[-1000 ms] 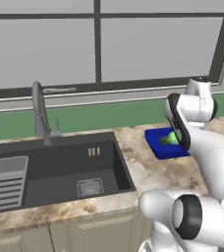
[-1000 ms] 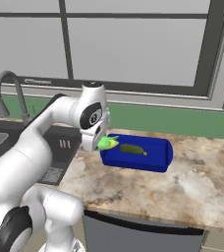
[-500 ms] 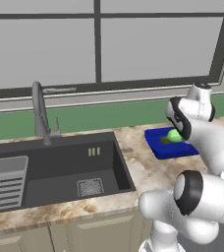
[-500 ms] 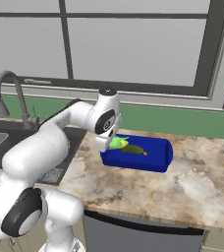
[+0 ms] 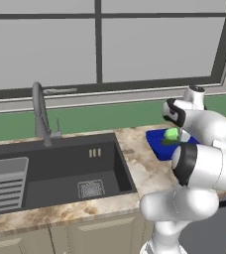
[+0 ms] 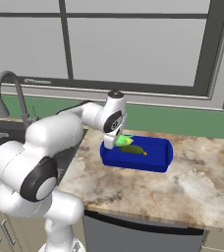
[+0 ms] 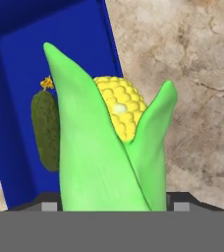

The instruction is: Pick up all produce items and place them in the sink. Turn on the sink faucet to wash them. Then turn the sink off and put them in the tray.

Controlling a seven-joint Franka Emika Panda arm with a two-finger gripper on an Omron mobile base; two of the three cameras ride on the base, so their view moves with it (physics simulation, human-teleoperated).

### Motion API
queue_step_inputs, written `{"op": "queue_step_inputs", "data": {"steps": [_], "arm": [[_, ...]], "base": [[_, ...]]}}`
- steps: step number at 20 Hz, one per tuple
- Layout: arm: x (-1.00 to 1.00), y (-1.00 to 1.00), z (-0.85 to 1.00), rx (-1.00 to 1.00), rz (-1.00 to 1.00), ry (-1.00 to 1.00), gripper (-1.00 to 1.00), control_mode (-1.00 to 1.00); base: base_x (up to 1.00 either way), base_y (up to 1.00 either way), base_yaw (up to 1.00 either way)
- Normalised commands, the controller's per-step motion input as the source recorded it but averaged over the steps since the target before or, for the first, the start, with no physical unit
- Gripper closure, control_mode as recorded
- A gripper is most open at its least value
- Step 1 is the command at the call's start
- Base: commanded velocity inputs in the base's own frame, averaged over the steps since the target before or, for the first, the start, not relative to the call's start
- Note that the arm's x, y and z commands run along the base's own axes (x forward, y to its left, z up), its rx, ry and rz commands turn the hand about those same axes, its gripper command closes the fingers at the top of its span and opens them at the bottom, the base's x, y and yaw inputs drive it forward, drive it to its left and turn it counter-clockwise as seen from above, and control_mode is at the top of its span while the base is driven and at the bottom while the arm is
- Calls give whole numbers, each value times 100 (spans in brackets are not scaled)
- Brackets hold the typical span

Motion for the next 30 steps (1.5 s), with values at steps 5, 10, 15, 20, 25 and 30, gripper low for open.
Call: {"op": "queue_step_inputs", "data": {"steps": [5,10,15,20,25,30], "arm": [[33,-14,-32,2,0,0,100,-100],[26,-14,-32,2,0,0,100,-100],[26,-11,-36,1,0,0,100,-100],[20,-4,-34,0,0,0,100,-100],[15,0,-31,1,0,0,100,-100],[5,0,-26,3,0,1,100,-100]], "base": [[0,0,0],[0,0,0],[0,0,0],[0,0,0],[0,0,0],[0,0,0]]}}
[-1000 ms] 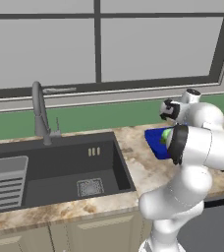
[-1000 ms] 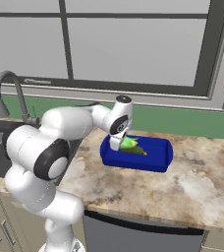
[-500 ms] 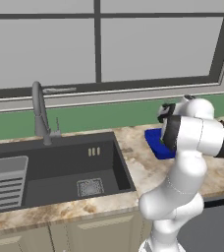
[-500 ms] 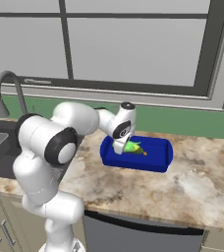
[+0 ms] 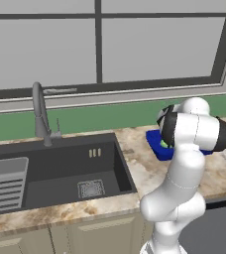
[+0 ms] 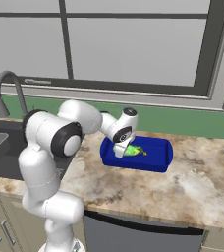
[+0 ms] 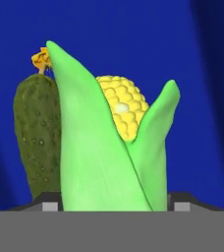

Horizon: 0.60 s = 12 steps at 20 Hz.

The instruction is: Pick up all produce items and place them in the sink. Turn on the sink faucet to wash them. Then turn the sink off and put them in the tray.

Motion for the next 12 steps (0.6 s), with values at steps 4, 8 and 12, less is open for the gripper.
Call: {"op": "queue_step_inputs", "data": {"steps": [4,8,12], "arm": [[2,0,-16,0,0,3,100,-100],[13,0,-13,0,0,4,100,-100],[14,0,-13,0,0,2,-100,-100]], "base": [[0,0,0],[0,0,0],[0,0,0]]}}
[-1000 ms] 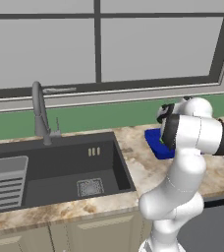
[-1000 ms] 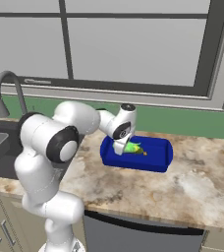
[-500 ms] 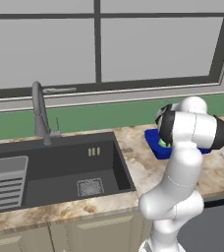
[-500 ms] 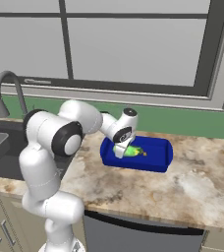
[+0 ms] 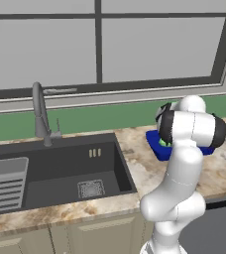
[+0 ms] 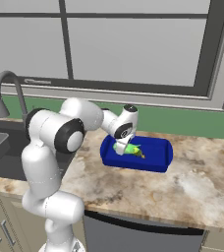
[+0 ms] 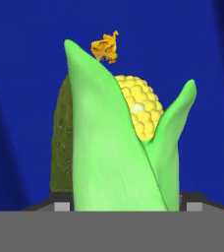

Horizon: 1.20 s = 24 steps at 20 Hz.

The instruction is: Pick up all produce items and place them in the sink. Turn on the sink faucet to wash them. Then turn the sink off and put them in the tray.

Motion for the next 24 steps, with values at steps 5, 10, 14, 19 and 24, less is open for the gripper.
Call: {"op": "queue_step_inputs", "data": {"steps": [5,10,14,19,24], "arm": [[-1,-1,-1,0,0,-1,-100,-100],[-13,0,0,0,0,-4,-100,-100],[-29,0,0,0,0,-11,-100,-100],[-41,0,8,0,0,-12,-100,-100],[-37,0,23,-1,0,-10,-100,-100]], "base": [[0,0,0],[0,0,0],[0,0,0],[0,0,0],[0,0,0]]}}
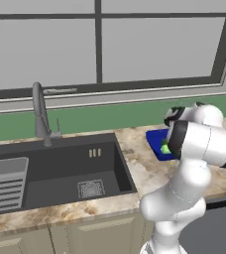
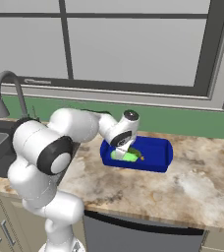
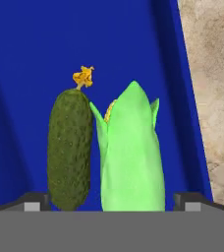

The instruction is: Pick up all produce items and place them in the sink. Turn on the sink faucet to wash them. Then turn the sink off and put them in the tray.

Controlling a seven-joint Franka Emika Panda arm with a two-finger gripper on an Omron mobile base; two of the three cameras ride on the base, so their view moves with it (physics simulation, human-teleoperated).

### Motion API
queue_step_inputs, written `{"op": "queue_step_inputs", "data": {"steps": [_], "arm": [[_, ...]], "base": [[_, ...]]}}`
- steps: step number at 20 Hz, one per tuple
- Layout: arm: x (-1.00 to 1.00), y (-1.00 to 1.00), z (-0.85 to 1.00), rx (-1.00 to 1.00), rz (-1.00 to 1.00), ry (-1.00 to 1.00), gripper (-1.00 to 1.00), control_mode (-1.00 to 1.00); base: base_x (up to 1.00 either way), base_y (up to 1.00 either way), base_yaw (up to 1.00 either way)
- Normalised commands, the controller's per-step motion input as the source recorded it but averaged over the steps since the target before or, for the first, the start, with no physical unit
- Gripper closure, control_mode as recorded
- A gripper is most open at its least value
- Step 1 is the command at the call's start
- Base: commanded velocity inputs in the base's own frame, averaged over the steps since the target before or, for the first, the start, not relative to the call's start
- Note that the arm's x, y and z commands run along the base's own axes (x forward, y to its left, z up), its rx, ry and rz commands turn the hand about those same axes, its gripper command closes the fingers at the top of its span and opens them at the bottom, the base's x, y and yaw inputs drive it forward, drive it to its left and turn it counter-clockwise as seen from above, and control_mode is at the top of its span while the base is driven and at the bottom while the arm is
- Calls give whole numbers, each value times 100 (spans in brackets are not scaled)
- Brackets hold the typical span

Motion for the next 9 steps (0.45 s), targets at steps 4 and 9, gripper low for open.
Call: {"op": "queue_step_inputs", "data": {"steps": [4,9], "arm": [[-39,0,36,-2,-1,-8,-100,-100],[-42,0,31,-1,-2,-4,-100,-100]], "base": [[0,0,0],[0,0,0]]}}
